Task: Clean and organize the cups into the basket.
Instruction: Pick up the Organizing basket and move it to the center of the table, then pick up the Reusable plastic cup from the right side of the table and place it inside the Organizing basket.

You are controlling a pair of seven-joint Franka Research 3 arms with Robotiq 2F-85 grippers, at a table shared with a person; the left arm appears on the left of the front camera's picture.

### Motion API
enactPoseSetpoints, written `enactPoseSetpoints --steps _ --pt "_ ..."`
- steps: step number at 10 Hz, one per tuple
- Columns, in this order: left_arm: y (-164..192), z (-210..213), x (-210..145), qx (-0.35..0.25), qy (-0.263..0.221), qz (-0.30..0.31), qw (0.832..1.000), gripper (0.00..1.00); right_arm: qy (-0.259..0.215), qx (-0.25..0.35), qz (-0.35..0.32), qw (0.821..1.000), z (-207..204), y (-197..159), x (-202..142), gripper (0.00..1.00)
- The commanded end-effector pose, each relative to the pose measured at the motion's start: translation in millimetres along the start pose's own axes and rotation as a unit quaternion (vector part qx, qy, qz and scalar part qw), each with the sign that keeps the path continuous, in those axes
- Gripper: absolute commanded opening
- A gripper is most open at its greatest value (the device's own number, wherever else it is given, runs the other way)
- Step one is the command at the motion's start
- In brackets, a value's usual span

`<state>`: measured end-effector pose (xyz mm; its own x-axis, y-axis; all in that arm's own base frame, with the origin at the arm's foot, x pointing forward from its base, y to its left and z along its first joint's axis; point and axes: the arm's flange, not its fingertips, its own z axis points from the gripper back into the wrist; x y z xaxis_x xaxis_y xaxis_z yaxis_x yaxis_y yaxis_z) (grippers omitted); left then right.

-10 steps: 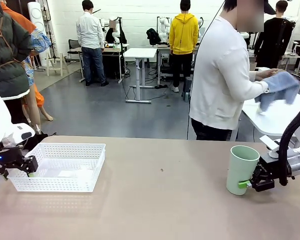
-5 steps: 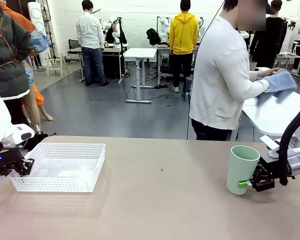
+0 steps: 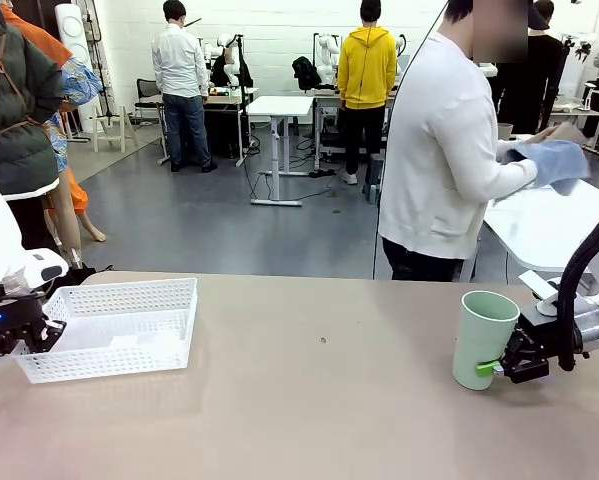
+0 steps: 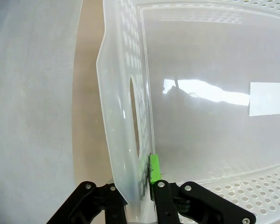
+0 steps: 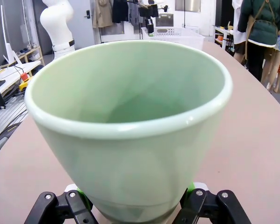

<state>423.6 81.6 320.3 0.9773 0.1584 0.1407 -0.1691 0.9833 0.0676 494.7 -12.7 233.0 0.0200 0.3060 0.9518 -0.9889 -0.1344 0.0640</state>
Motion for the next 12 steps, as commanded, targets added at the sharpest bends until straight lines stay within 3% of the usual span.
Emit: enactPoseSetpoints --steps 1,3,6,12 --pt "0 0 -4 0.004 -0.004 0.019 1.0 0.0 0.03 -0.005 -0.006 1.0 3 4 -2 0.0" --pt "-6 7 -6 -0.008 -0.005 0.019 1.0 0.0 0.042 -0.031 -0.024 0.998 13 18 25 0.04" --pt "-49 22 -8 0.005 -0.018 -0.026 0.999 0.0 0.06 -0.088 -0.013 0.994 49 49 106 0.04" --pt "-188 37 -9 0.022 -0.008 -0.072 0.997 0.0 0.037 -0.154 -0.032 0.987 106 80 244 0.04"
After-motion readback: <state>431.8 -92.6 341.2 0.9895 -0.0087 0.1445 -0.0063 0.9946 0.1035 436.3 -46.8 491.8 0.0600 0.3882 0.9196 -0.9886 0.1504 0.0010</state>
